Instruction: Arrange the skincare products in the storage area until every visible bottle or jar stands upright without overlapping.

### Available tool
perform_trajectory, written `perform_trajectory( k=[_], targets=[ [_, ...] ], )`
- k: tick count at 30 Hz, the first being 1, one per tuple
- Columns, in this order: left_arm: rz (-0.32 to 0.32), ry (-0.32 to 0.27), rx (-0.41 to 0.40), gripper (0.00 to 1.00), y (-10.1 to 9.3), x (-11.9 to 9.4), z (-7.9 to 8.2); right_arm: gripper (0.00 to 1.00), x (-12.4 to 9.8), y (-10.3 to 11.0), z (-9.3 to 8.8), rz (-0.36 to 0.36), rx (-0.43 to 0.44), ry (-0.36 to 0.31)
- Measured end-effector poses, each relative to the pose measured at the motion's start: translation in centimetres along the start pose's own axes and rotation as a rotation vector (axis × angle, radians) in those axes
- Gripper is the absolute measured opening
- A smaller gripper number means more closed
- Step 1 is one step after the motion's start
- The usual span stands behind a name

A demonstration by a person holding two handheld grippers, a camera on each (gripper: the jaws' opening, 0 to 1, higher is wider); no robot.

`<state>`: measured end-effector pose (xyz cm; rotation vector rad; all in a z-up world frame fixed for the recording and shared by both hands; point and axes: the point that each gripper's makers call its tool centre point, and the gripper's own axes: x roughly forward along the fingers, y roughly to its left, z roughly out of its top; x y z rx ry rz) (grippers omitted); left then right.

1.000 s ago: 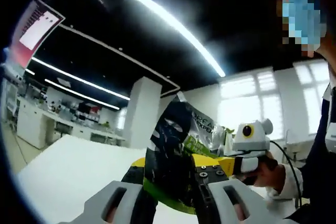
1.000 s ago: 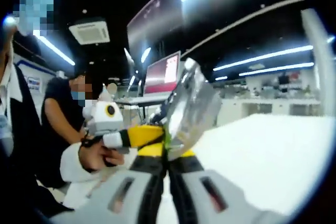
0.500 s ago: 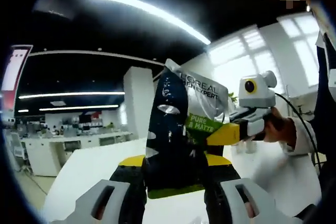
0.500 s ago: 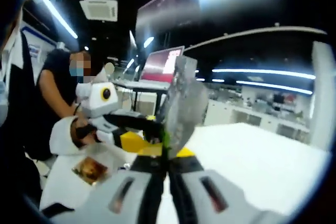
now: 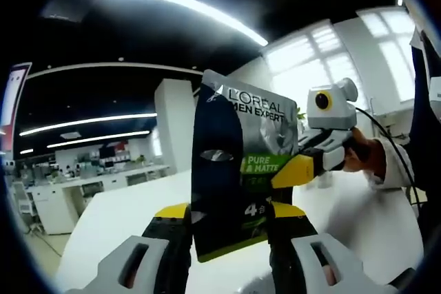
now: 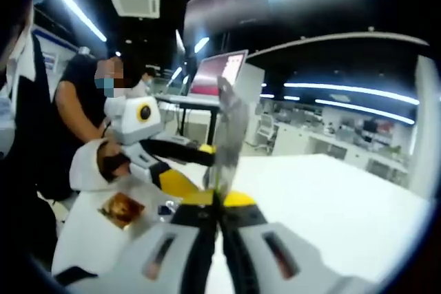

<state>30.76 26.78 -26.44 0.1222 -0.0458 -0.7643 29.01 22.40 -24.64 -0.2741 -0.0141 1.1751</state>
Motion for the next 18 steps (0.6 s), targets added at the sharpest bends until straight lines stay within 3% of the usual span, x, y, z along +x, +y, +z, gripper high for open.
perform_trajectory(
  k=[3, 4, 5, 10, 18],
  targets=[
    [0.001, -0.013, -0.046, 0.26, 0.2, -0.3, 0.2, 0.00, -0.4, -0.2, 0.0, -0.004, 0.026, -0.006],
    [-0.024, -0.032, -0.080, 0.17, -0.2, -0.4, 0.5, 0.00, -0.4, -0.3, 0.0, -0.009, 0.040, -0.018],
    [-0.025, -0.037, -0.122, 0.15, -0.2, -0.5, 0.6, 0.00, -0.5, -0.5, 0.0, -0.019, 0.045, -0.020],
    [-0.052, -0.026, -0.220, 0.11, -0.2, -0.6, 0.3, 0.00, -0.6, -0.5, 0.3, -0.022, 0.055, -0.039],
    [-0.129, -0.013, -0.341, 0.04, -1.5, -0.6, 0.6, 0.03, -1.5, -1.9, 1.3, -0.100, 0.045, -0.097]
  ],
)
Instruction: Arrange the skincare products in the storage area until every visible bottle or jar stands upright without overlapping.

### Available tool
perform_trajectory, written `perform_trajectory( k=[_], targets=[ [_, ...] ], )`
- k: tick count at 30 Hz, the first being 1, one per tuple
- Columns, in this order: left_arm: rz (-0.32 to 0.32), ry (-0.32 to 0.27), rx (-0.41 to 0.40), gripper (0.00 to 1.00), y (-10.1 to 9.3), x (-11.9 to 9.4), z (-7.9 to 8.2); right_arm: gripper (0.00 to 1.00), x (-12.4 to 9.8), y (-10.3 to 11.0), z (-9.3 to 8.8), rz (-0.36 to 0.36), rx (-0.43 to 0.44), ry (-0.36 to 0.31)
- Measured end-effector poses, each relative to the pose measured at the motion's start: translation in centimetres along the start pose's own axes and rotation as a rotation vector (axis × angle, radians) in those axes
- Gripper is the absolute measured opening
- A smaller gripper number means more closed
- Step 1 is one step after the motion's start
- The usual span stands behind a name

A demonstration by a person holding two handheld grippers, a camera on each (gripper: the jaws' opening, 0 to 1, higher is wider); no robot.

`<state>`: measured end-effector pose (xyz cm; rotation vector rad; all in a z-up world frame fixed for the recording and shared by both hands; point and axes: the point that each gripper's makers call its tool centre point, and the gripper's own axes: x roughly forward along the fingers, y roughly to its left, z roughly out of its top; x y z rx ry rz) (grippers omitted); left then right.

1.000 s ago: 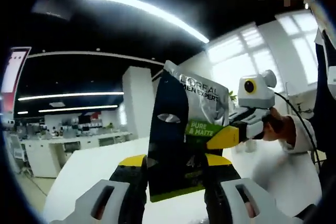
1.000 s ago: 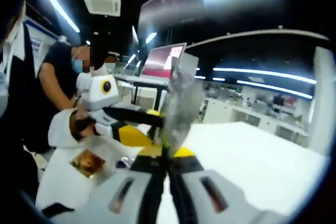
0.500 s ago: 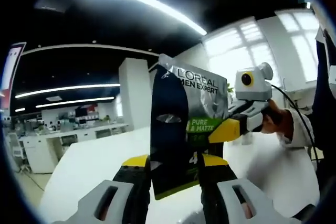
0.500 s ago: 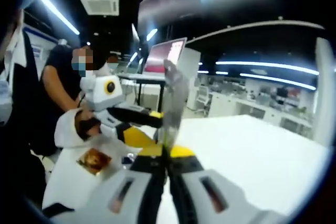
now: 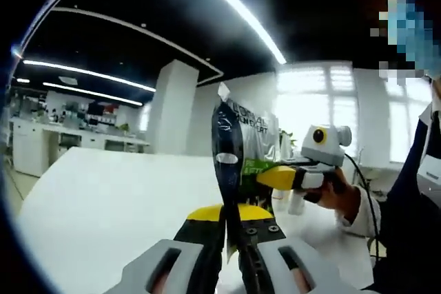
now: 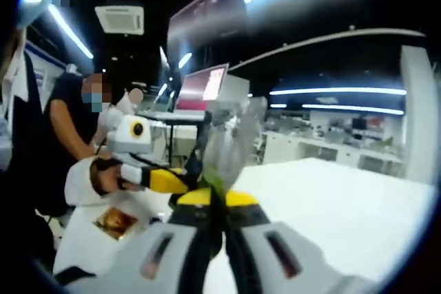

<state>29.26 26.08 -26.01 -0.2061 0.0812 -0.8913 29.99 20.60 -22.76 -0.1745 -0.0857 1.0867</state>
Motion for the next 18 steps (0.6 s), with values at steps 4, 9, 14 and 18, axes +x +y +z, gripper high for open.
perform_trajectory(
  k=[4, 9, 14, 18],
  targets=[
    [0.004, 0.012, 0.000, 0.03, -0.4, 0.1, -0.1, 0.03, 0.0, -0.2, 0.0, -0.008, -0.005, -0.001],
    [0.022, 0.025, 0.052, 0.02, -0.9, 0.4, -0.2, 0.04, -0.4, -0.5, -0.2, -0.029, -0.033, 0.000],
    [-0.031, 0.045, 0.008, 0.01, -2.2, 0.6, -0.5, 0.06, -1.1, -0.9, -0.5, -0.067, -0.040, 0.001],
    [-0.051, 0.056, -0.003, 0.01, -3.1, 1.1, -0.7, 0.05, -2.0, -1.0, -0.7, -0.089, -0.037, -0.006]
  ],
)
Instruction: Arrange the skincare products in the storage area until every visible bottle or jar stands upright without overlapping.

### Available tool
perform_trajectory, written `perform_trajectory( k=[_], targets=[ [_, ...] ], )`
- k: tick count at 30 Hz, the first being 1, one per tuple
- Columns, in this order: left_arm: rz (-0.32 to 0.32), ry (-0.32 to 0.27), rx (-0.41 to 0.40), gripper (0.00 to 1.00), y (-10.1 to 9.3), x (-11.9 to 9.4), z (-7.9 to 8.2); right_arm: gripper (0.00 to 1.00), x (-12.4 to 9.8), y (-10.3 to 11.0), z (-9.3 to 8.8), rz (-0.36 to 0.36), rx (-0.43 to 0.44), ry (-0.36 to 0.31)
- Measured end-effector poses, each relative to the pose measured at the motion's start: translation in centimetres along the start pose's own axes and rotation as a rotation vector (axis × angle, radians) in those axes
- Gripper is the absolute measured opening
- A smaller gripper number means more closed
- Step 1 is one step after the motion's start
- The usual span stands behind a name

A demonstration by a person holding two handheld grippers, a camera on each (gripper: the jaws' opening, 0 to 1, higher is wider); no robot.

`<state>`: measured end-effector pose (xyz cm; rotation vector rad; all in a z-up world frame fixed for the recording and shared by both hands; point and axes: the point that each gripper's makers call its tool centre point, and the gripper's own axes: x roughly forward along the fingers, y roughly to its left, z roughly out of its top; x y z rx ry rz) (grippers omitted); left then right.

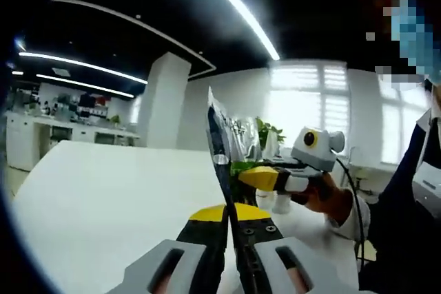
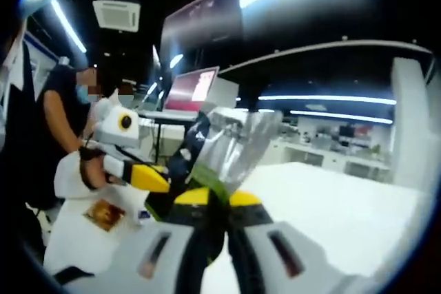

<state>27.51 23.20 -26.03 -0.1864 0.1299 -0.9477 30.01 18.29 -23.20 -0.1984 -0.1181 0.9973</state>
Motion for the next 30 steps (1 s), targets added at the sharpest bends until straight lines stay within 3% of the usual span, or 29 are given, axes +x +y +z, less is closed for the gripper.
perform_trajectory(
  k=[10, 20, 26, 30],
  targets=[
    [-0.024, 0.125, 0.099, 0.01, -2.5, 2.0, -2.5, 0.05, -3.0, -0.4, -2.4, -0.070, -0.048, 0.054],
    [-0.015, 0.268, 0.125, 0.01, -4.5, 3.5, -5.1, 0.04, -5.8, -0.3, -4.5, -0.083, -0.120, 0.119],
    [-0.034, 0.286, 0.130, 0.01, -5.3, 4.3, -6.0, 0.06, -7.2, -0.7, -5.2, -0.099, -0.124, 0.135],
    [-0.016, 0.318, 0.206, 0.02, -5.5, 4.6, -7.0, 0.09, -7.7, -0.7, -5.8, -0.116, -0.192, 0.173]
  ],
)
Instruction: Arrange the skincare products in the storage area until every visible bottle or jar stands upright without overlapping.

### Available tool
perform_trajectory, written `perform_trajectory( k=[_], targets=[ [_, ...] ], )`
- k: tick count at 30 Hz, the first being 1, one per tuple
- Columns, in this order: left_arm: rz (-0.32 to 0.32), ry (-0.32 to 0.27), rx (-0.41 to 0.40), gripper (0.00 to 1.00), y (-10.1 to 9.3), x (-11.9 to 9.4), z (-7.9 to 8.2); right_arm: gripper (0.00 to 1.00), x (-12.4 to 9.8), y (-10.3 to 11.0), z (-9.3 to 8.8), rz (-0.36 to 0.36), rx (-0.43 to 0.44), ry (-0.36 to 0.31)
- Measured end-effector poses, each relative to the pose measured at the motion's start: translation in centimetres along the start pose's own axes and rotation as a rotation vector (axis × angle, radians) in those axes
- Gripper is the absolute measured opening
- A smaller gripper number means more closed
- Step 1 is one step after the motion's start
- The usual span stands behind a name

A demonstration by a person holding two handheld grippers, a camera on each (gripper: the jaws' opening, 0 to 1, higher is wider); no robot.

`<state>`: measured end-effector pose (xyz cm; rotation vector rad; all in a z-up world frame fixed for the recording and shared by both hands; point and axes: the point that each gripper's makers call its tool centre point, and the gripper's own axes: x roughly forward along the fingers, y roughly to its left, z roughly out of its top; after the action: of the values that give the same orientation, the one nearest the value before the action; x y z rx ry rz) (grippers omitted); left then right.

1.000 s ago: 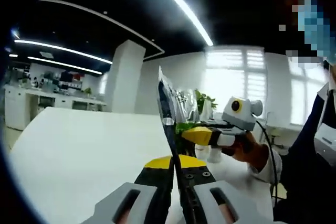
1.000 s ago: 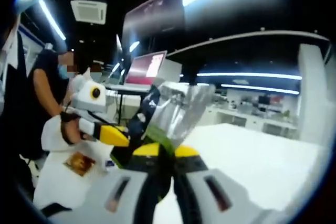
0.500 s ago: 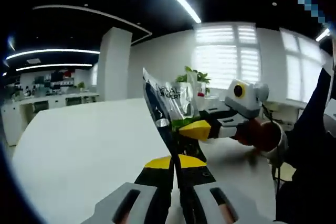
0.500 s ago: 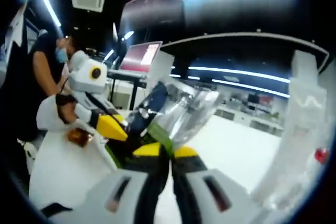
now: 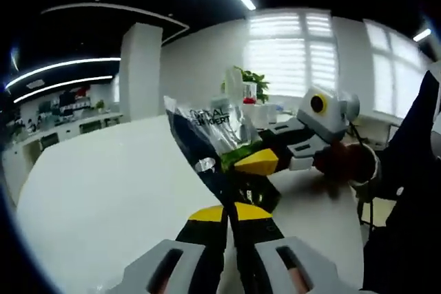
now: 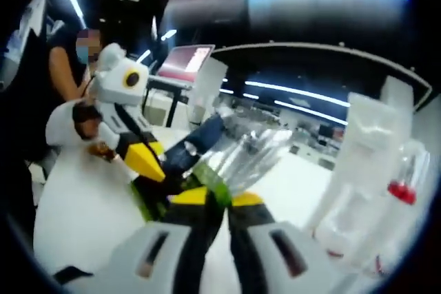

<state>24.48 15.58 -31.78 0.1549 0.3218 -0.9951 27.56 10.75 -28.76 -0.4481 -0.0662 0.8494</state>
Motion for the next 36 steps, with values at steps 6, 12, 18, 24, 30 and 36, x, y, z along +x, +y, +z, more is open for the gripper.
perform_trajectory(
  k=[6, 12, 18, 24, 30, 36],
  targets=[
    [0.004, 0.030, 0.046, 0.03, -0.4, 0.6, -0.6, 0.12, -0.4, 0.0, -0.7, -0.008, -0.037, 0.027],
    [0.050, 0.047, 0.184, 0.06, 0.0, 1.0, -1.1, 0.16, -0.3, 0.2, -1.3, -0.023, -0.132, 0.075],
    [0.045, 0.069, 0.208, 0.06, 0.1, 1.0, -1.5, 0.19, -0.3, 0.3, -1.7, -0.024, -0.168, 0.094],
    [0.027, 0.109, 0.249, 0.07, -0.2, 0.9, -2.2, 0.23, -0.4, 0.6, -2.3, -0.031, -0.230, 0.136],
    [0.020, 0.154, 0.295, 0.08, -0.6, 0.8, -2.5, 0.26, -0.6, 1.1, -2.3, -0.067, -0.377, 0.166],
    [0.012, 0.185, 0.303, 0.08, -0.8, 0.4, -2.7, 0.36, -0.8, 0.4, -2.1, -0.090, -0.373, 0.157]
  ],
)
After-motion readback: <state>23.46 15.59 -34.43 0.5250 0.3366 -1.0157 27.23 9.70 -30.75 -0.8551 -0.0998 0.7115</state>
